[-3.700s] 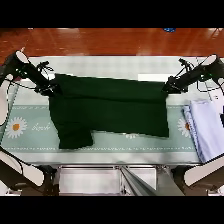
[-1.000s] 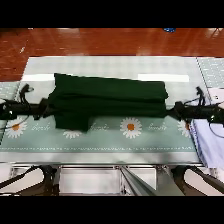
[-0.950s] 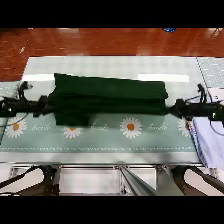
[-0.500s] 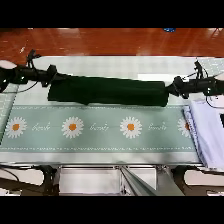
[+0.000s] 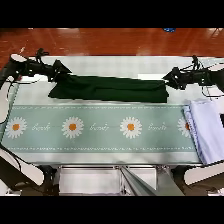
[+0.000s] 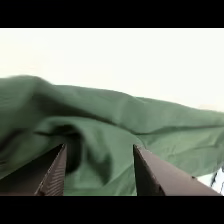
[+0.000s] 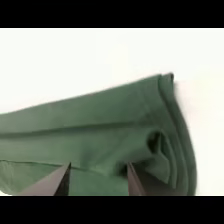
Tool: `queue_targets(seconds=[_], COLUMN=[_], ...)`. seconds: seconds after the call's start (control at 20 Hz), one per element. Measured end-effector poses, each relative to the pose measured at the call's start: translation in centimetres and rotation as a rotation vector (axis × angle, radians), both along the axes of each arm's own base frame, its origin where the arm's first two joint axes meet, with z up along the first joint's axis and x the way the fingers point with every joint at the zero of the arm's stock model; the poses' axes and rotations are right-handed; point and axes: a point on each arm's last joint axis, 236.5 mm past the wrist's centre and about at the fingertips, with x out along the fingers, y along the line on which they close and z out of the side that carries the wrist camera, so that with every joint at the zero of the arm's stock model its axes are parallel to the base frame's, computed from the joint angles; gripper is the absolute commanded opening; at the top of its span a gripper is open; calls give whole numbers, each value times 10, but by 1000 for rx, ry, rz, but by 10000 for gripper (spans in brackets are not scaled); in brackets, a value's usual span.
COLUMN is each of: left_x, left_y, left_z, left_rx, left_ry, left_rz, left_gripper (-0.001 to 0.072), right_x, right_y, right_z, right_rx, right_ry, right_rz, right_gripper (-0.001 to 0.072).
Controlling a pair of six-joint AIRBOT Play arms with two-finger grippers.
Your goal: Fold the shirts.
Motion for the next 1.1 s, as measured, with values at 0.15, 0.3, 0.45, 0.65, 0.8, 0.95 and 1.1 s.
queue_targets(seconds=[0.15, 0.3, 0.45, 0.65, 0.8, 0.95, 1.1], left_x=[-5, -26, -48, -88, -115, -130, -133], left_y=[61, 135, 153, 98, 53, 15, -13], left_z=[25, 72, 118, 127, 109, 93, 84], left_rx=[113, 334, 456, 499, 504, 491, 477], left_ry=[15, -19, -101, -202, -246, -262, -283], left_rz=[47, 120, 172, 110, 54, -17, -61], left_gripper=[506, 506, 506, 506, 506, 506, 504], right_x=[-4, -24, -50, -62, -59, -51, -36], right_y=[-33, -67, -78, -62, -39, -11, 16], right_z=[26, 47, 29, -15, -42, -55, -59], right_rx=[10, -13, -51, -62, -20, 34, 41], right_ry=[-24, -23, 52, 138, 182, 205, 194], right_rz=[-36, -69, -114, -143, -134, -104, -54], right_gripper=[414, 414, 414, 415, 415, 412, 62])
